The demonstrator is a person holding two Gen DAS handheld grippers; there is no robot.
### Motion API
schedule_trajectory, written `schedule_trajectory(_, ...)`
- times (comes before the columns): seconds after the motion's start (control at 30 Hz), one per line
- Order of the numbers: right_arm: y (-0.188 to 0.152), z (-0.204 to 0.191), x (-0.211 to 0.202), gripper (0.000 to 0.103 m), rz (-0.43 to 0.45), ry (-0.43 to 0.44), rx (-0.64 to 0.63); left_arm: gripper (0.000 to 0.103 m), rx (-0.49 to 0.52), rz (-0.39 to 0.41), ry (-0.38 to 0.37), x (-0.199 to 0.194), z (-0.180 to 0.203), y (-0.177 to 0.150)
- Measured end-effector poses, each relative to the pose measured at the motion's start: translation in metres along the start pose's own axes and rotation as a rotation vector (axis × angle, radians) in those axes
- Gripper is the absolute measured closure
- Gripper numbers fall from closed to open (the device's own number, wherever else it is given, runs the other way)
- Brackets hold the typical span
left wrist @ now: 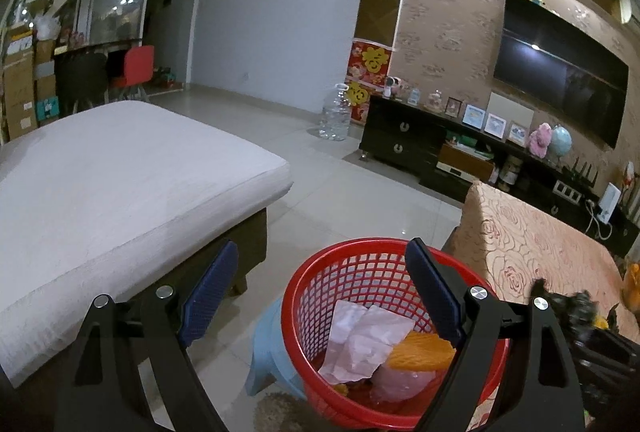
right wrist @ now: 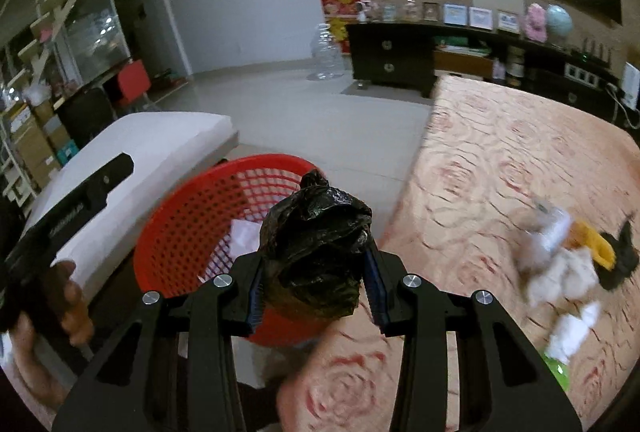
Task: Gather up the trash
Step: 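Carry the black plastic bag over the wastebasket and open the right gripper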
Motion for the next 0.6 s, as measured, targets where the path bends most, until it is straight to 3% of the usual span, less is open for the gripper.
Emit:
schedule_trajectory(0.3, 0.006, -0.026, 0.040, 0.061, -0.051, 0.071, -0.015, 0.021, -0.035, -0.016, -0.003, 0.004, -0.012, 0.000)
schedule_trajectory(0.43, 0.003, -0.032, 0.048, 0.040, -0.065, 0.092, -0.017, 0.021, -0.030, -0.014, -0.003, 0.005, -0.012, 0.000)
schedule_trajectory(0.6, 0.002, -0.030, 0.040, 0.037, -0.047, 0.078, -0.014, 0.021, -0.018, -0.012, 0.000, 0.005, -0.011, -0.002)
Point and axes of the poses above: each gripper's, at about its wrist camera, not at the fingertips, and x roughly the way its jaws point, z to its right, y to its top, the point moved 4 cm from there along x, roughly the way its jaws point, and after that the axes turned 12 degrees about y, right-handed, at the moved point
